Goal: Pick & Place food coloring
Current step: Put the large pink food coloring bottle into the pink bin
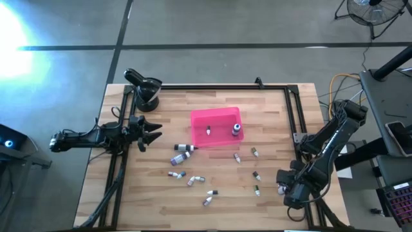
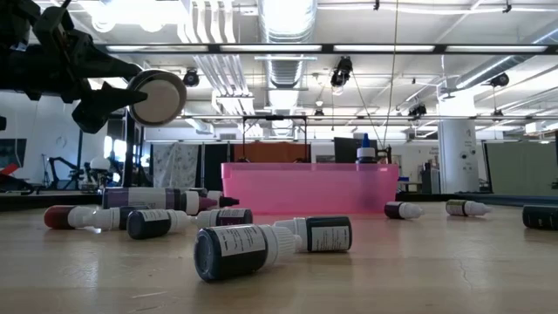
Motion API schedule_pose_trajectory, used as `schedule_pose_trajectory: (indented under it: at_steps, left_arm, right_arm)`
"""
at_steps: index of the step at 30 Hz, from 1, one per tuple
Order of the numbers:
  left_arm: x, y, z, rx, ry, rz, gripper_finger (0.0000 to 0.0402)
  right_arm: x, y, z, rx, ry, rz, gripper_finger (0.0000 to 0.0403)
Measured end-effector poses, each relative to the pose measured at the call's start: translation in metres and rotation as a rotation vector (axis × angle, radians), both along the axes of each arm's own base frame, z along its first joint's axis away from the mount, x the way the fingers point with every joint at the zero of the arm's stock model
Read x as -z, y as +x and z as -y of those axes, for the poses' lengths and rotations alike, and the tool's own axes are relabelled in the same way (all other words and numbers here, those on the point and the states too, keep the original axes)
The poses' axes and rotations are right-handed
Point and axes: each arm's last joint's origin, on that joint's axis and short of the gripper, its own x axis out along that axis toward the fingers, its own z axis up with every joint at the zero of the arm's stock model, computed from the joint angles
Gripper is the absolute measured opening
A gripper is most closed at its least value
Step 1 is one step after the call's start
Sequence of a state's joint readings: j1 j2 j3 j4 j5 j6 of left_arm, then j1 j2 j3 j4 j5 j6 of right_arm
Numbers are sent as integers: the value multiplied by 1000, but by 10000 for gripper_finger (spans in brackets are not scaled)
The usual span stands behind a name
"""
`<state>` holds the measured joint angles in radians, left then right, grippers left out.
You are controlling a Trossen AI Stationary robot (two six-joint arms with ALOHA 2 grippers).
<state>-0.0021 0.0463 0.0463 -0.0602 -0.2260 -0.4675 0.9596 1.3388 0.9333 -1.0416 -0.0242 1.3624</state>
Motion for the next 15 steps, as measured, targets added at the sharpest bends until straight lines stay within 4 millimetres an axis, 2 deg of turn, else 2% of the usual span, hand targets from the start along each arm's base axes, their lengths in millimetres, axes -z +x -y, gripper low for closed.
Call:
schedule_pose_trajectory:
  at_steps: [7, 11, 15]
  left_arm:
    - [0, 0, 0, 0, 0, 0, 208]
    - [0, 0, 0, 0, 0, 0, 208]
    - [0, 0, 0, 0, 0, 0, 208]
  right_arm:
    - [0, 0, 0, 23, 2, -5, 111]
    - [0, 0, 0, 66, 3, -10, 106]
    - [-2, 5, 5, 207, 2, -17, 107]
